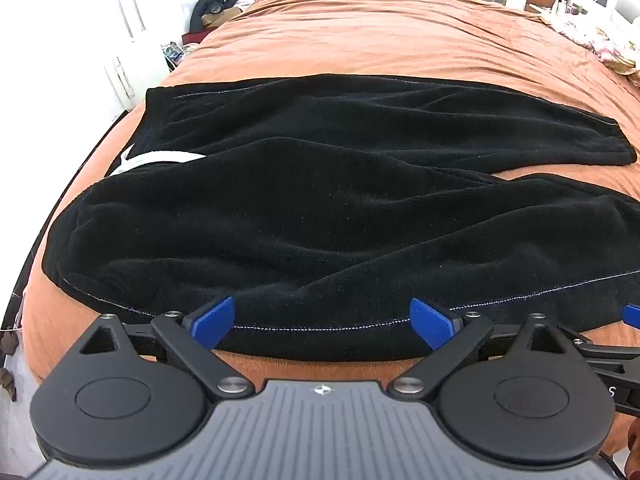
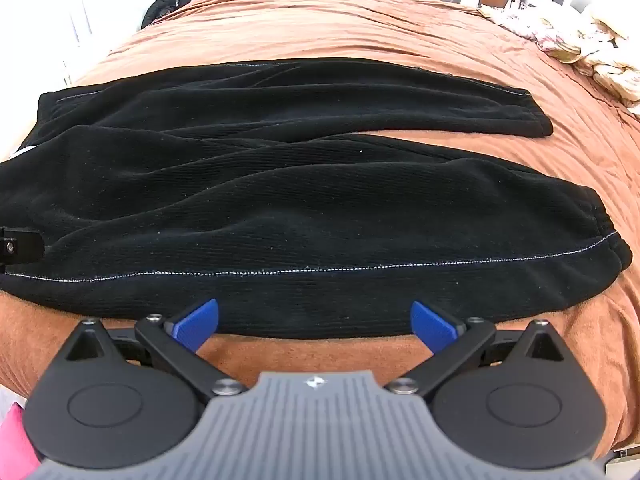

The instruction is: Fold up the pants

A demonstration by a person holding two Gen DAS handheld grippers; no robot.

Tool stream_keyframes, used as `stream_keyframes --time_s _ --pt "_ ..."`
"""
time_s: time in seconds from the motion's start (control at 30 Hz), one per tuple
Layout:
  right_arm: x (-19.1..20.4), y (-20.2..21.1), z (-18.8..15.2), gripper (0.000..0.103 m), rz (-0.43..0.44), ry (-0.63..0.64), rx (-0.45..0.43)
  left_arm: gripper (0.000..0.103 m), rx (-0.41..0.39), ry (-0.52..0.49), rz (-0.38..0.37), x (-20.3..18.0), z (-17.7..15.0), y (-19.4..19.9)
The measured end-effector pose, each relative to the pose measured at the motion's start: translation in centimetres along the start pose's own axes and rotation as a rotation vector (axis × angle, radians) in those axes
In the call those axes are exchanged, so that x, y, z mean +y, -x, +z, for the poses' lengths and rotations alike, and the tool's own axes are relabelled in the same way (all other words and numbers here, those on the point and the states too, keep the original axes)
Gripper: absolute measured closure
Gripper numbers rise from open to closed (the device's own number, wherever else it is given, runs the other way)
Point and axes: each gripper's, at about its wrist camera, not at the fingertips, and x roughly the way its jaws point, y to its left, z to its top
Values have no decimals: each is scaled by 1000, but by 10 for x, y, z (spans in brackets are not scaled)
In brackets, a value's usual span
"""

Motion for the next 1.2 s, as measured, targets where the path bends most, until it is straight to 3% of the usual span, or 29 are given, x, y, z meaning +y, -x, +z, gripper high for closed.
stream_keyframes --time_s 1.2 --pt "3 -4 0 5 8 -1 8 0 17 -2 8 2 -3 -8"
